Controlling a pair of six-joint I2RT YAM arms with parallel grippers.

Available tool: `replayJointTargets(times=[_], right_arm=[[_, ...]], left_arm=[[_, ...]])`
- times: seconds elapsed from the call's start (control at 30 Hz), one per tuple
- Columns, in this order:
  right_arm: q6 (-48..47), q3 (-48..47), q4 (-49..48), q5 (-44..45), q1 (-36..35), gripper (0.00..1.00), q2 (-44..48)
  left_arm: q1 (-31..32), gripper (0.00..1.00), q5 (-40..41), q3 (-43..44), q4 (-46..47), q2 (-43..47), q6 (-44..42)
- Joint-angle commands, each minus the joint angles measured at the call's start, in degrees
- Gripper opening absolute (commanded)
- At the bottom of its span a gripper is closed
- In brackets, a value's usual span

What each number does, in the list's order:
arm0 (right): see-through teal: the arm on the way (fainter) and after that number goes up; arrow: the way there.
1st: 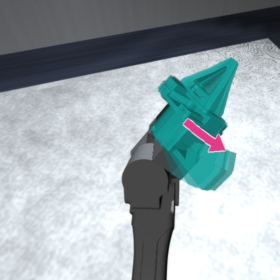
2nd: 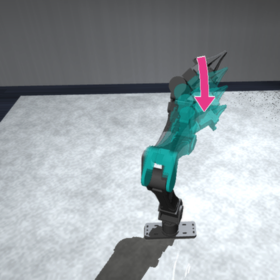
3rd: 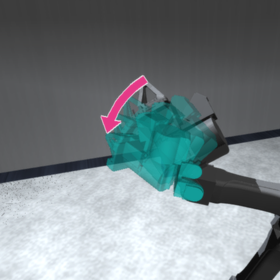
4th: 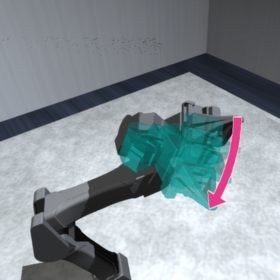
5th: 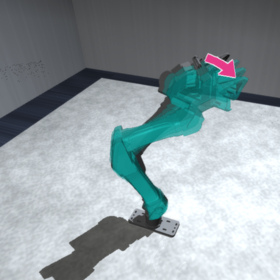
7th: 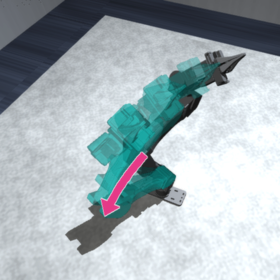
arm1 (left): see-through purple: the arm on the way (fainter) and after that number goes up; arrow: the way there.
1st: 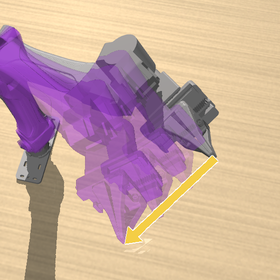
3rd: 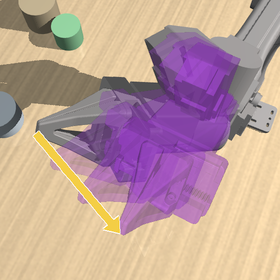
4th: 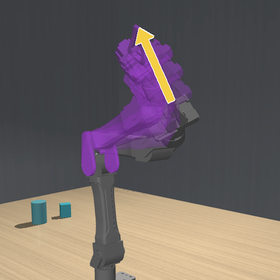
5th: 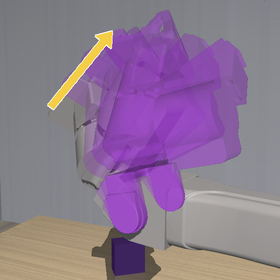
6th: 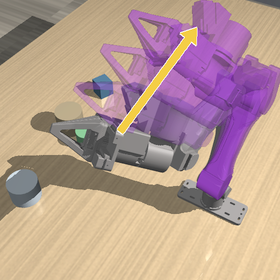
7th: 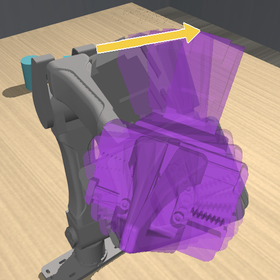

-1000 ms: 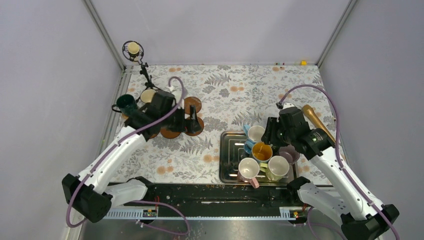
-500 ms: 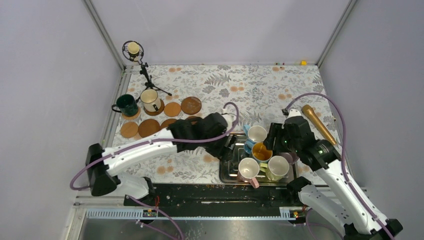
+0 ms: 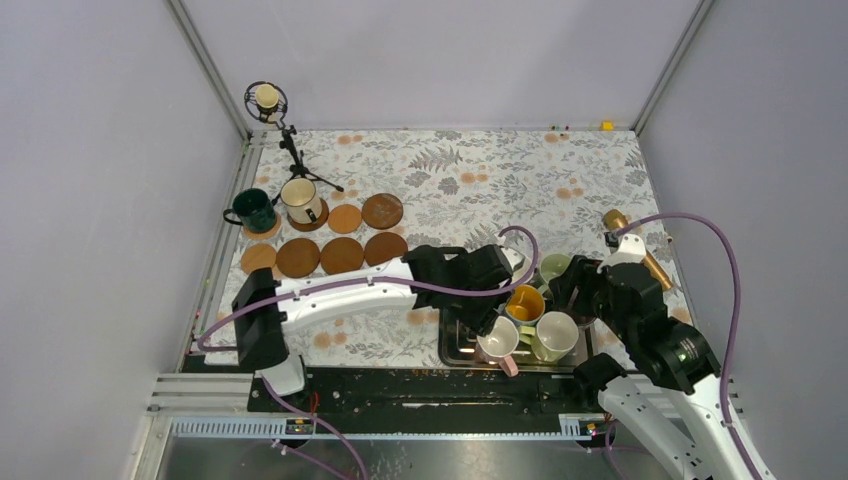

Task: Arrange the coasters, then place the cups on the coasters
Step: Pick up the cup from the tray.

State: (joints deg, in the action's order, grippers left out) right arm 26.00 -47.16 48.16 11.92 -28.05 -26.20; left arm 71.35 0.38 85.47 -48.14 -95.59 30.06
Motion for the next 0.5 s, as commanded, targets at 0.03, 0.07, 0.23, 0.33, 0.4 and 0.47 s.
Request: replayJointTargets(times=[0.03, 0.07, 0.23, 0.33, 0.4, 0.47], right_arm=[[5.0, 1.7, 1.6, -0.3, 0.1, 0.70, -0.6], [5.5, 1.7, 2.3, -0.5, 0.1, 0.70, -1.4], [5.0, 1.3, 3.2, 0.5, 0.1, 0.71, -1.2], [5.1, 1.9, 2.7, 0.9, 0.1, 0.72, 1.5], [5.4, 1.7, 2.8, 0.7, 0.1, 0.73, 2.6], [5.5, 1.8, 3.0, 0.9, 0.1, 0.73, 3.6]], left_arm=[[0.4, 0.49, 1.6, 3.8, -0.8, -2.3, 0.0], [0.5, 0.48, 1.4, 4.1, -0.8, -3.0, -0.2], [0.5, 0.46, 2.4, 3.2, 0.6, -4.2, -0.4], [0.6, 0.46, 2.6, 2.6, 1.2, -4.7, -0.3], [0.6, 0.46, 2.7, 2.5, 1.1, -5.3, -0.3], [0.6, 0.45, 3.0, 2.1, 1.2, -5.6, 0.3]])
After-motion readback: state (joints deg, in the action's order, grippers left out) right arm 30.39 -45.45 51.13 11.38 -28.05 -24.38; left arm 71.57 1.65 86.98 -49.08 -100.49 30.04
